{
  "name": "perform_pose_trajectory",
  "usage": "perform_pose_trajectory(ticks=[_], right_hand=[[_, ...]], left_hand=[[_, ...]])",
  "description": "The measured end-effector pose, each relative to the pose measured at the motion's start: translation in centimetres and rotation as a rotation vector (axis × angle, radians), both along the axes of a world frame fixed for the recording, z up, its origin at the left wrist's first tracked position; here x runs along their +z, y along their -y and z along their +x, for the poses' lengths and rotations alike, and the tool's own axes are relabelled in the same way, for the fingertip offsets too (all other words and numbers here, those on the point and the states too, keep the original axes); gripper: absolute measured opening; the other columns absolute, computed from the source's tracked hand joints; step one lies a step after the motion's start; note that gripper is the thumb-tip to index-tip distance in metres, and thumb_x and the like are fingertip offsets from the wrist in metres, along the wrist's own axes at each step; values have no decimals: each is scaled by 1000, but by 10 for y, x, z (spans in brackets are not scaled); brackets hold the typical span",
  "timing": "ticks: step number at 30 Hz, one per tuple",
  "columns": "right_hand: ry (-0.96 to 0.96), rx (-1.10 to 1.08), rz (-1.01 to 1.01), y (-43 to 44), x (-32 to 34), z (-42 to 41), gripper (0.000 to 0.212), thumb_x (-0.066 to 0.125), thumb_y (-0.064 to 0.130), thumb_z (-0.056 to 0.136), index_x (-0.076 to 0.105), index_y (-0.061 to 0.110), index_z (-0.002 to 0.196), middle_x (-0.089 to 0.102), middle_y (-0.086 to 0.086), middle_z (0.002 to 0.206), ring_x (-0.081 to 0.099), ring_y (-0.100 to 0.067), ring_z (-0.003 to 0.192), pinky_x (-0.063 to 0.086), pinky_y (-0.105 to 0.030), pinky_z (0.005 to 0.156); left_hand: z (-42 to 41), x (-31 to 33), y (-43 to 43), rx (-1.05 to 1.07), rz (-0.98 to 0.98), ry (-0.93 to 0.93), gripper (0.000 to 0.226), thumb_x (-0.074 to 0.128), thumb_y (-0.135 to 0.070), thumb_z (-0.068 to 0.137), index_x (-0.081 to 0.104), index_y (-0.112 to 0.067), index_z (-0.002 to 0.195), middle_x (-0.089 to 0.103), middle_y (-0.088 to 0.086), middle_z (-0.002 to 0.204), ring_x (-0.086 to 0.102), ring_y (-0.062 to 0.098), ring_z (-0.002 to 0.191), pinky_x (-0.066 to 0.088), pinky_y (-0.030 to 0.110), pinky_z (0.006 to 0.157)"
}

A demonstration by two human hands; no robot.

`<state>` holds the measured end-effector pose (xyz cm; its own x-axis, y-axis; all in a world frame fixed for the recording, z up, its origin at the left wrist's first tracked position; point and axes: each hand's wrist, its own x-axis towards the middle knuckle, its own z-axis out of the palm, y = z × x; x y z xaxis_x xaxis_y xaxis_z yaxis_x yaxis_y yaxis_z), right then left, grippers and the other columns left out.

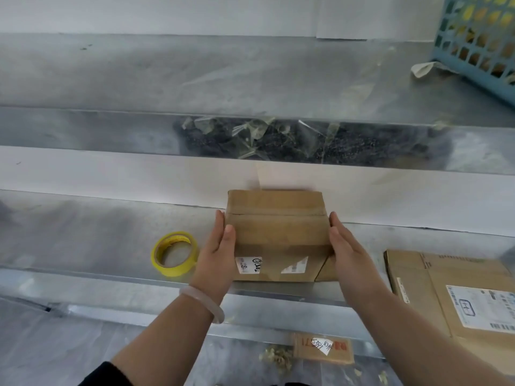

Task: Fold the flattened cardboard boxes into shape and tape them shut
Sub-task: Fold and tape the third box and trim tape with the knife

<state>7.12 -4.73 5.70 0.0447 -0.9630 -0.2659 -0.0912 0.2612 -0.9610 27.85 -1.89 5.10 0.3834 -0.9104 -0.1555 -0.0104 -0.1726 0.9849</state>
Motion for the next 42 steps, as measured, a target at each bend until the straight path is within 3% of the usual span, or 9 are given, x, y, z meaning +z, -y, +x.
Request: perform_pose_trajectory(ticks=[4, 8, 12, 16, 24, 30, 35, 39, 42], right_hand=[[-156, -27, -2, -4, 2, 10, 47, 41, 37, 104, 36, 31, 150, 44, 13, 143, 42, -6, 127, 29, -25, 110], [-506, 55, 42, 25, 18, 24, 74, 39, 67, 91, 32, 26, 152, 41, 1, 150, 40, -22, 137, 34, -43, 112], [-591, -25, 106, 46, 23, 41, 83, 57, 71, 80, 35, 21, 143, 52, -2, 133, 52, -28, 119, 46, -42, 97], [-478, -113, 82, 46, 10, 42, 56, 65, 51, 87, 44, 25, 131, 56, 14, 94, 55, -16, 91, 41, -30, 69], [-456, -89, 59, 50, 1, 36, 51, 42, 38, 99, 39, 26, 149, 53, 1, 142, 51, -25, 126, 43, -38, 102], [-450, -4, 131, 51, 8, 32, 54, 34, 41, 103, 38, 12, 149, 48, -7, 146, 45, -27, 132, 35, -38, 106], [-195, 42, 220, 56, 11, 18, 25, 45, 33, 98, 67, 22, 103, 70, -4, 108, 66, -25, 102, 51, -50, 98], [-410, 85, 121, 53, 8, 23, 52, 36, 42, 101, 34, 24, 150, 44, -2, 150, 44, -26, 134, 33, -47, 114], [-618, 65, -224, 39, 8, 23, 57, 36, 40, 104, 18, 25, 157, 21, 4, 162, 21, -17, 148, 19, -37, 120]], left_hand=[[12, 10, 4, -4, 54, 84, 31, 44, -27, 102, 56, -26, 131, 59, -16, 121, 53, -1, 107, 38, 8, 85], [16, 23, 22, -109, 173, 442, 32, 42, -43, 99, 64, -20, 99, 64, -6, 89, 59, 19, 92, 42, 31, 73], [14, 26, 49, -96, 318, 613, 60, 50, -68, 84, 60, -12, 101, 59, 3, 96, 57, 22, 87, 44, 34, 75], [14, 10, 58, -56, 350, 618, 56, 59, -68, 77, 65, -16, 97, 61, 6, 103, 60, 24, 88, 51, 38, 84], [12, 10, 54, 8, 239, 537, 41, 43, -31, 100, 53, -11, 65, 58, 10, 77, 50, 25, 71, 31, 30, 59], [11, 12, 56, -79, 356, 437, 48, 28, -38, 104, 56, -3, 121, 58, 12, 113, 51, 31, 110, 34, 33, 86], [17, 11, 56, -112, 367, 389, 51, 23, -38, 105, 57, -5, 123, 57, 12, 119, 47, 24, 100, 30, 28, 85], [13, 5, 52, -37, 279, 323, 51, 26, -40, 104, 42, -10, 143, 49, 6, 138, 43, 25, 126, 30, 32, 106], [17, 2, 42, -111, -89, 711, 52, 27, -37, 104, 23, -17, 152, 22, -1, 158, 18, 13, 145, 11, 24, 117]])
